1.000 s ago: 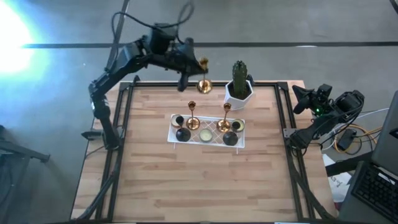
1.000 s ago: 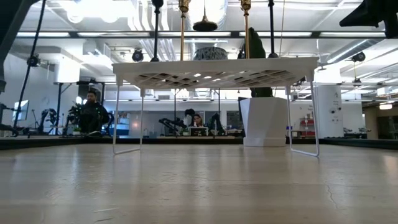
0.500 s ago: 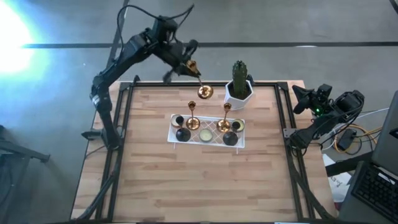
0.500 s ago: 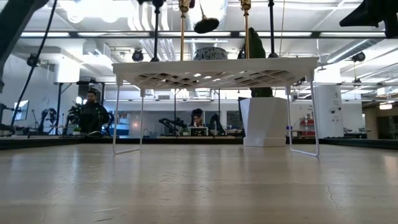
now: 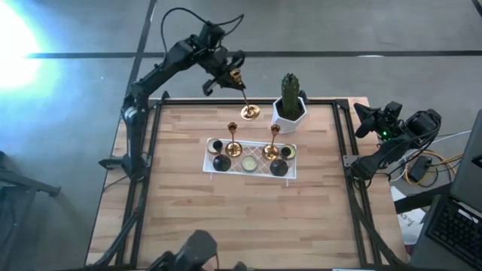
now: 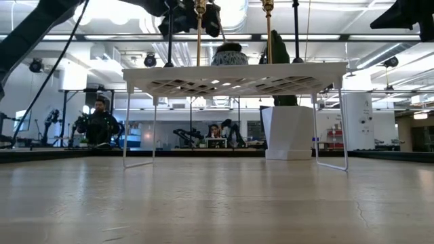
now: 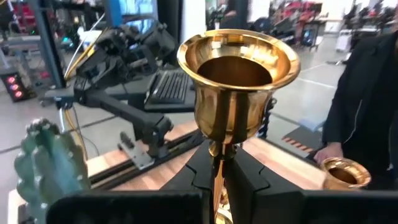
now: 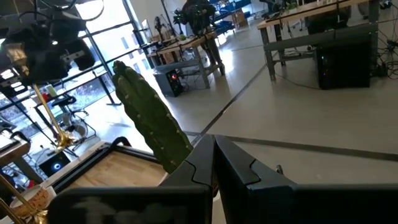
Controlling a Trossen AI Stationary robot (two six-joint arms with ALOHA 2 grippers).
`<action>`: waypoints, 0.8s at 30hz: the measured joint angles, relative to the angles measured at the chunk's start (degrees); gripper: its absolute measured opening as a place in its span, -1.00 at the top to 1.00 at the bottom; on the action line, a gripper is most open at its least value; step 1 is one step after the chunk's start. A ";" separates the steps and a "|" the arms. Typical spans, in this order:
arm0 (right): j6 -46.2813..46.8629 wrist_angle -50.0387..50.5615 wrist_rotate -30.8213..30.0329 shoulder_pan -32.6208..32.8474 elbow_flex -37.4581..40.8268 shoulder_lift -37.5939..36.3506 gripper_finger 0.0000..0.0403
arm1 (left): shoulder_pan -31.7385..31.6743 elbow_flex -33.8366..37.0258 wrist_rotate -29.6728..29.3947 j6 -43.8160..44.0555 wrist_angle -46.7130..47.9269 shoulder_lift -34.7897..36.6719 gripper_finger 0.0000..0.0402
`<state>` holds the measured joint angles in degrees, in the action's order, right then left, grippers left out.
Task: Pick & Place candle stick holders
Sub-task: Put the gold candle holder on the shelf
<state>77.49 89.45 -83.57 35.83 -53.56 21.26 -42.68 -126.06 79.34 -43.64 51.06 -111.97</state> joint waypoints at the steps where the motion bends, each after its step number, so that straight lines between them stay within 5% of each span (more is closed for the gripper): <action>1: -0.04 0.00 0.00 0.02 0.00 0.00 0.96 | 0.34 0.00 -0.93 -0.02 -0.05 -0.28 0.90; 24: -0.08 -0.02 0.00 0.00 0.00 0.00 0.96 | 10.38 6.65 -10.96 -9.72 9.56 -0.43 0.90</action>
<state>77.41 89.43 -83.57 35.83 -53.56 21.26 -32.30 -119.41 68.38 -53.35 60.62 -112.40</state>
